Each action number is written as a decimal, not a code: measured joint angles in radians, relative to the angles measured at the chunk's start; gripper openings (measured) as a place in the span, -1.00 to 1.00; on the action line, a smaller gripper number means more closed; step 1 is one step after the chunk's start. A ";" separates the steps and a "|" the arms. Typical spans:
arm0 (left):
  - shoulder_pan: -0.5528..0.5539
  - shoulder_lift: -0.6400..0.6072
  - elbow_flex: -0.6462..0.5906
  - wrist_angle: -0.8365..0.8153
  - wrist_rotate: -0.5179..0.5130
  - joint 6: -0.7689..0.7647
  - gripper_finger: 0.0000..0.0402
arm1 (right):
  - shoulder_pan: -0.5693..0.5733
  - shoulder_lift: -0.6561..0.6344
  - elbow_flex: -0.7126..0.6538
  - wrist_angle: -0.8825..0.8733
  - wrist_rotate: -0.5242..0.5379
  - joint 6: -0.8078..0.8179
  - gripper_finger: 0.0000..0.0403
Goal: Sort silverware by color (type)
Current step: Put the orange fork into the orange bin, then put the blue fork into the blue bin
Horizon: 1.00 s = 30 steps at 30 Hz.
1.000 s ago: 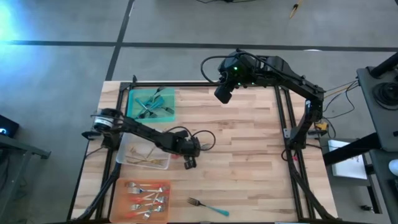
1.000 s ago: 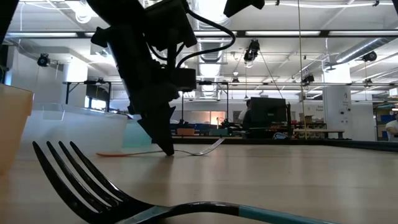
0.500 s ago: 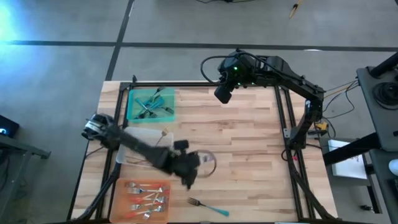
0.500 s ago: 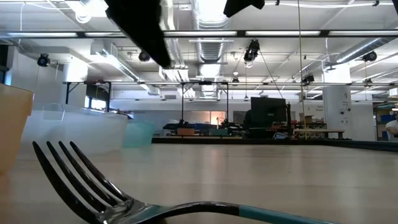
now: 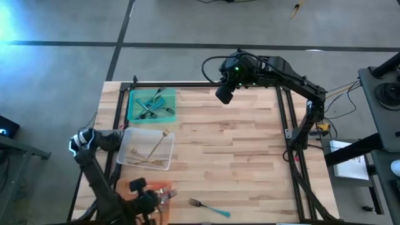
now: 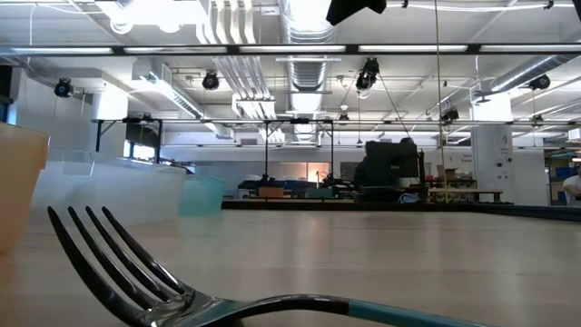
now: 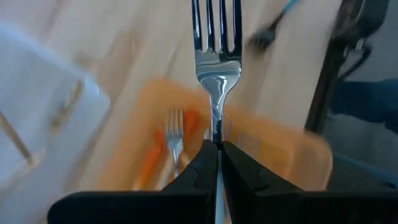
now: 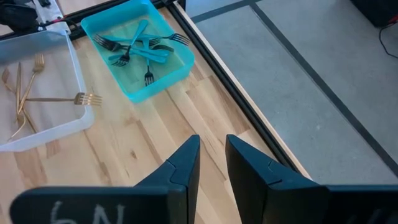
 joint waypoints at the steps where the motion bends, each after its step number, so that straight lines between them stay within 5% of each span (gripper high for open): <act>1: -0.018 0.005 -0.004 -0.008 0.013 -0.040 -1.00 | 0.000 0.000 0.000 0.000 0.000 -0.001 -0.66; 18: -0.066 0.166 -0.068 -0.054 0.146 -0.151 -0.99 | 0.000 0.000 0.000 0.000 0.000 -0.001 -0.66; 30: -0.045 0.136 -0.057 -0.048 0.137 -0.143 -0.47 | 0.000 0.000 0.000 0.000 0.000 -0.001 -0.66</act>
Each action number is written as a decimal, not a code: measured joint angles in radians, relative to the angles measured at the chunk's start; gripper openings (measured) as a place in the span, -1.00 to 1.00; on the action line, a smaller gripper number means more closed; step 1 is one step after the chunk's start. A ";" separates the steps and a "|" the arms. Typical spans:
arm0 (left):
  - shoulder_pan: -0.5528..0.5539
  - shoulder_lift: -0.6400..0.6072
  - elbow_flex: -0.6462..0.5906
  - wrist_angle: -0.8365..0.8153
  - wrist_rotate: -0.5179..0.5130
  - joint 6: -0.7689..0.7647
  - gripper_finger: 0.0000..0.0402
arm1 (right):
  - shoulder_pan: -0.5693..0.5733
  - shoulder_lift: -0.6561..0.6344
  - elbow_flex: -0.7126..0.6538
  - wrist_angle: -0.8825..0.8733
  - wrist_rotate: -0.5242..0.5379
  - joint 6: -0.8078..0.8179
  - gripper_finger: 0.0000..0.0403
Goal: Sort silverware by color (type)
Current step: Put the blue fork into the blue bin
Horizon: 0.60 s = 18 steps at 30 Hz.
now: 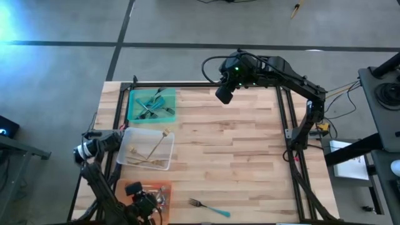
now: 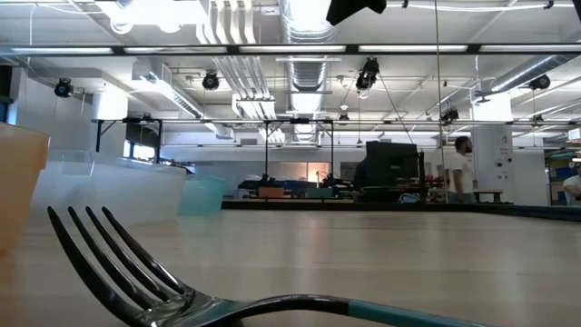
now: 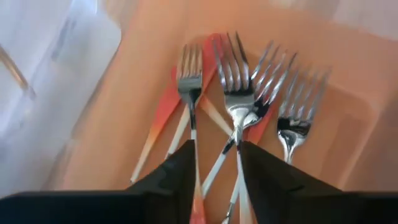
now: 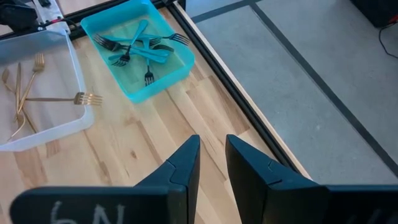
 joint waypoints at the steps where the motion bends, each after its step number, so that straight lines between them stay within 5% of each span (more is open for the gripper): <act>1: 0.008 -0.002 0.009 0.001 -0.002 0.042 -0.42 | 0.000 0.000 0.000 0.000 0.000 0.000 -0.66; 7: 0.080 -0.005 0.075 0.083 -0.104 0.369 -0.29 | 0.000 0.000 0.000 0.000 0.000 0.002 -0.66; 18: 0.208 -0.002 0.047 0.521 -0.063 0.968 -0.29 | 0.000 0.000 0.000 0.000 0.000 0.001 -0.66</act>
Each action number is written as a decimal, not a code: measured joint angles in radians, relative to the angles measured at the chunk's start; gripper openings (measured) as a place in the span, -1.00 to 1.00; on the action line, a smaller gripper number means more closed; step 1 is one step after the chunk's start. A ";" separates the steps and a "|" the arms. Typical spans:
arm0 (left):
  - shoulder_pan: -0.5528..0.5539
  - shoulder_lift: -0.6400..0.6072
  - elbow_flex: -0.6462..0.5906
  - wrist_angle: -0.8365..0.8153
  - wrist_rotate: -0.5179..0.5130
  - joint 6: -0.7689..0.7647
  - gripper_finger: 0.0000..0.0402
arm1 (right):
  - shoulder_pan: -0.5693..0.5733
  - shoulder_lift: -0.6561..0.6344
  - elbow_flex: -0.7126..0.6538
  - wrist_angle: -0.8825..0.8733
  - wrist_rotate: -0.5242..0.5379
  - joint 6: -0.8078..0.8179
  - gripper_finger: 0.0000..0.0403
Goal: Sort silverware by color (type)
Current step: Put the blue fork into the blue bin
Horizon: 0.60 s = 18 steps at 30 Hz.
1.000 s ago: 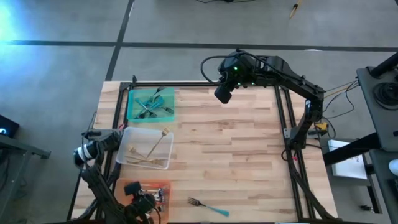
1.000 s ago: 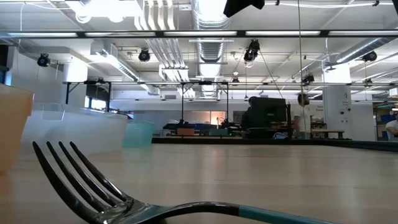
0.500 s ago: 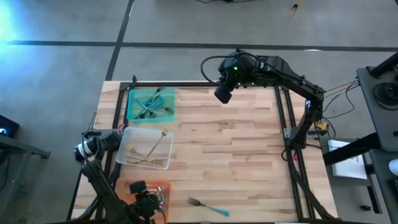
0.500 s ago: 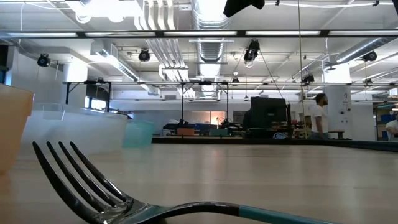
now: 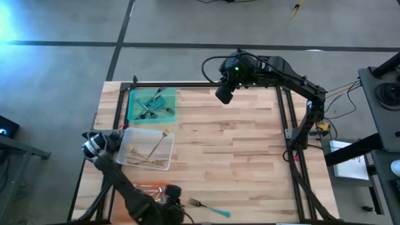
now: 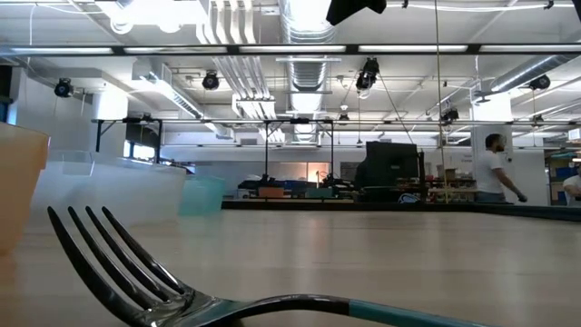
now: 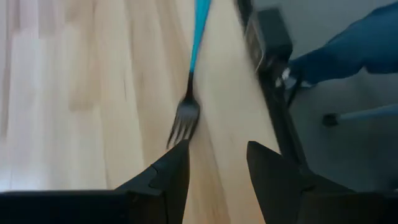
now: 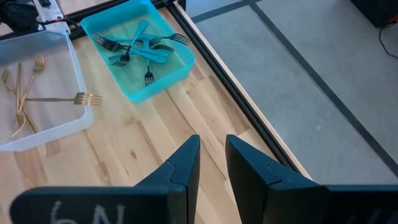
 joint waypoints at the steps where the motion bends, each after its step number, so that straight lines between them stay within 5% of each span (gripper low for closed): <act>1: 0.008 0.003 0.000 0.031 0.000 0.046 -0.29 | 0.000 0.000 0.000 0.000 0.000 -0.001 -0.66; 9: 0.090 0.098 0.000 0.249 0.038 0.235 -0.29 | 0.000 0.000 0.000 0.000 0.000 0.000 -0.66; 18: 0.153 0.222 0.000 0.398 0.099 0.272 -0.29 | 0.000 0.000 0.000 0.003 0.000 -0.001 -0.66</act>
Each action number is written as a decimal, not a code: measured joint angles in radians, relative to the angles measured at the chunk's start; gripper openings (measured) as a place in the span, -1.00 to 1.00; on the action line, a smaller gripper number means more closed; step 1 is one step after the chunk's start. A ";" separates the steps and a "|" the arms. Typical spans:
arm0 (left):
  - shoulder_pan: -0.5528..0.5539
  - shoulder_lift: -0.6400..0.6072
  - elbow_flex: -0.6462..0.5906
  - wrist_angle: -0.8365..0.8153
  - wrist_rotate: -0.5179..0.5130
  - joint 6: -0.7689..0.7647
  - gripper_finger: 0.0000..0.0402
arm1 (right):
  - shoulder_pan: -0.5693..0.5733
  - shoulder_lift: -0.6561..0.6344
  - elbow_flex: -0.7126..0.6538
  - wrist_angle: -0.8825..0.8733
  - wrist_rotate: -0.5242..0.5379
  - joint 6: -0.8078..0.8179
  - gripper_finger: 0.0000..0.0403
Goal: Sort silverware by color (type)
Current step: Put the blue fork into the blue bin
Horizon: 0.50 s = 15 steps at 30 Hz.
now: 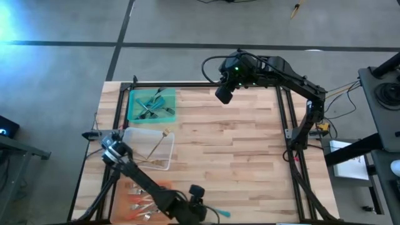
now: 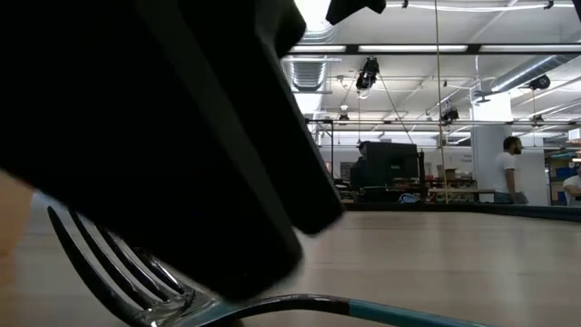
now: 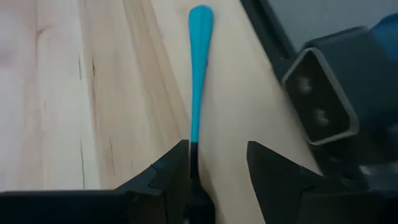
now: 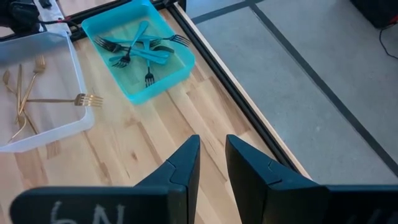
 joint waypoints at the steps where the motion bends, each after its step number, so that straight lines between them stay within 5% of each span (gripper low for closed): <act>1: 0.005 0.008 0.000 0.010 0.002 0.002 -0.29 | 0.000 0.000 0.000 0.002 0.000 0.001 -0.66; 11: 0.064 0.083 0.015 0.082 0.072 -0.014 -0.30 | 0.000 0.000 0.000 0.008 0.000 0.001 -0.66; 15: 0.083 0.100 0.016 0.085 0.129 -0.098 -0.44 | 0.000 0.000 0.000 0.022 0.000 0.000 -0.66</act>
